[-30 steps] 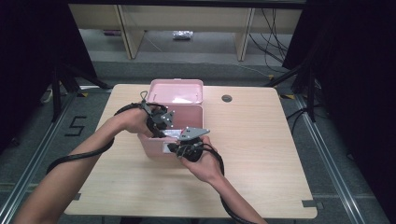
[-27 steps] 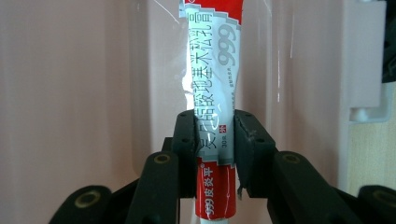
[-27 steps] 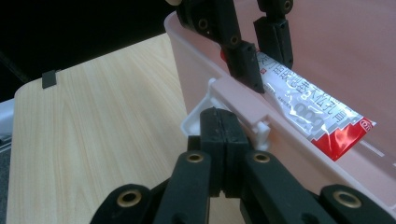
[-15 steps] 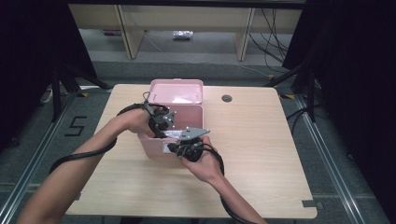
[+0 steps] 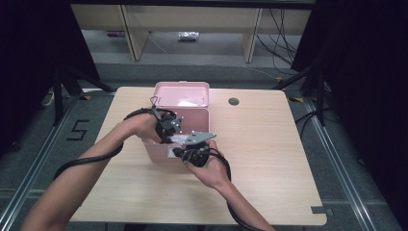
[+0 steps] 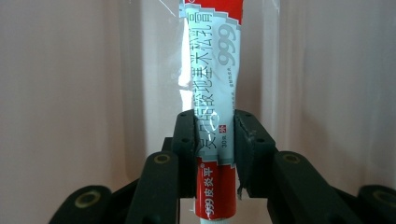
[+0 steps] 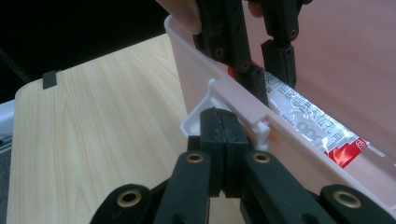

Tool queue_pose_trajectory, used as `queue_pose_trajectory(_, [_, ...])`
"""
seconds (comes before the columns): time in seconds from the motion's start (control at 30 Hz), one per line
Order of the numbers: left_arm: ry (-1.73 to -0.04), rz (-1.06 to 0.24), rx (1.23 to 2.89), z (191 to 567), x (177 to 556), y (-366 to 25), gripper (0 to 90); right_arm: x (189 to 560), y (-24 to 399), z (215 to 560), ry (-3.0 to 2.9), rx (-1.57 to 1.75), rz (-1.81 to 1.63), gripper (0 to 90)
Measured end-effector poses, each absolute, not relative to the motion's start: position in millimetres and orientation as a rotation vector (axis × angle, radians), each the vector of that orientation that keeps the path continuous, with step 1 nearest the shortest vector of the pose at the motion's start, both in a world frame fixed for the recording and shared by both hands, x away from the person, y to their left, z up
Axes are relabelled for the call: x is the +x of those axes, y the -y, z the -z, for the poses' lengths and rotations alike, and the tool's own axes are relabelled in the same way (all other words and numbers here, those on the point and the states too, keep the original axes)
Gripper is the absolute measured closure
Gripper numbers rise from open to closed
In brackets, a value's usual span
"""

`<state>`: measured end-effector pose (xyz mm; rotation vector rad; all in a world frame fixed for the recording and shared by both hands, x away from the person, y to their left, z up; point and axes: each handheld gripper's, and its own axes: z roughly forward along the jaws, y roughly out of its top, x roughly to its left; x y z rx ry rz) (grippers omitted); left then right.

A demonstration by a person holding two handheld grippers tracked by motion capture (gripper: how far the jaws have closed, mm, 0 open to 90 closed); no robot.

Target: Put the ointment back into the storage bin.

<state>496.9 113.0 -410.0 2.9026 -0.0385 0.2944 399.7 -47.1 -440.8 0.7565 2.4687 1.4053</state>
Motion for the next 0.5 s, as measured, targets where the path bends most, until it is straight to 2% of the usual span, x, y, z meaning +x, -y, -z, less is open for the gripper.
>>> queue_pose_trajectory(0.5, [0.028,-0.277,2.907,416.1,498.9,-112.5,71.2,399.6,47.1,440.8,-2.469,0.758,-1.405,90.0])
